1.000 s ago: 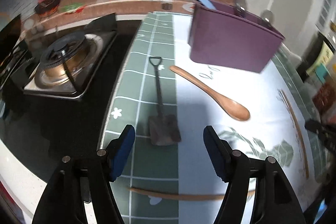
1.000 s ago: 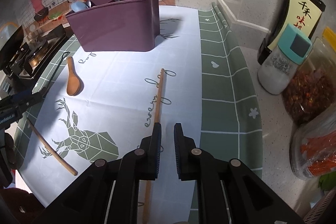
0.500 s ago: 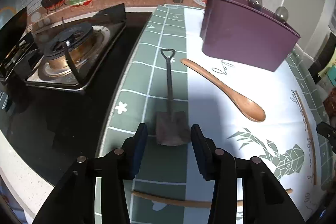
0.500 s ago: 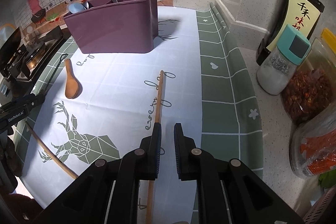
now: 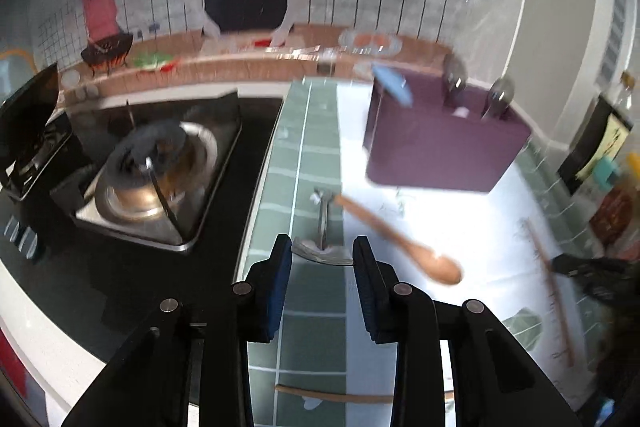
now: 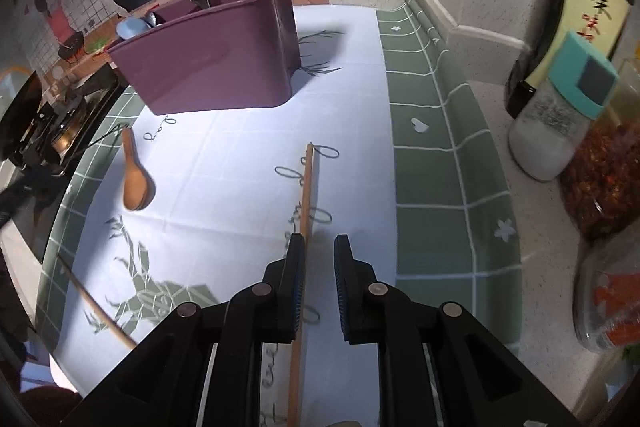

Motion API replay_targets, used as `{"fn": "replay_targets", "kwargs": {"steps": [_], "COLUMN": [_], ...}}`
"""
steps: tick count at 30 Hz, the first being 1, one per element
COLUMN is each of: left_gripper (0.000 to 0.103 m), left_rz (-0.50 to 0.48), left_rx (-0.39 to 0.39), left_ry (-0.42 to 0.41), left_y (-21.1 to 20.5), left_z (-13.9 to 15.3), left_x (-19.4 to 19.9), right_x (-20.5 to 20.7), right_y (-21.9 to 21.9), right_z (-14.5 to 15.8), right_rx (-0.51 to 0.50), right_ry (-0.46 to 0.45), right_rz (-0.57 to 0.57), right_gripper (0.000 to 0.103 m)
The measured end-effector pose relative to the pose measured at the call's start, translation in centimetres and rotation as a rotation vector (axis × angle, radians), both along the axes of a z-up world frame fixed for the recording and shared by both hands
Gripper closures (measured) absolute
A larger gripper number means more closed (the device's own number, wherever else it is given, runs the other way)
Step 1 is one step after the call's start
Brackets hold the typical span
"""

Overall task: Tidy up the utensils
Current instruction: 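Move the open left gripper over the small black shovel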

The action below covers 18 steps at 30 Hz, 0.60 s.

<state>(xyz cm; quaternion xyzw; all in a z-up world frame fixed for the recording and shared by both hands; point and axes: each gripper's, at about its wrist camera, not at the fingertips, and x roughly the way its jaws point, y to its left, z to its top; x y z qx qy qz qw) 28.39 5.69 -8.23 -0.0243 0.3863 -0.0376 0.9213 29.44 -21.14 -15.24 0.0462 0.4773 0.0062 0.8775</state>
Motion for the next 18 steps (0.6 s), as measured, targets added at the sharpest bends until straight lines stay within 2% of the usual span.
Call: {"fn": "replay_targets", "kwargs": {"steps": [3,9,10,11,12,18], "left_gripper": [0.071,0.074,0.076,0.079,0.088,0.093], "left_rz": [-0.005,-0.029,-0.033,-0.038,-0.041,-0.055], "left_rx": [-0.02,-0.022,-0.026,-0.026,-0.025,-0.015], "left_ry": [0.005,0.001,0.002,0.003,0.002,-0.006], "left_y": [0.2,-0.4,-0.5,-0.6,-0.7,-0.8], "left_z": [1.5,3.4,3.6,3.8,3.9,4.6], "left_x": [0.0,-0.1,-0.1,-0.1,-0.1,-0.2], "right_x": [1.0,2.1,2.1,2.0,2.0,0.7], "right_y": [0.5,1.8,2.0,2.0,1.9,2.0], "right_z": [-0.3,-1.0,-1.0,-1.0,-1.0,1.1], "right_rx": [0.01,-0.051,-0.055,-0.055,-0.054,-0.041], "right_ry": [0.011,0.017,0.017,0.016,0.016,-0.059], "right_rz": [0.006,0.019,0.026,0.033,0.04,0.06], "right_gripper": [0.089,0.088,0.089,0.095,0.097,0.098]}}
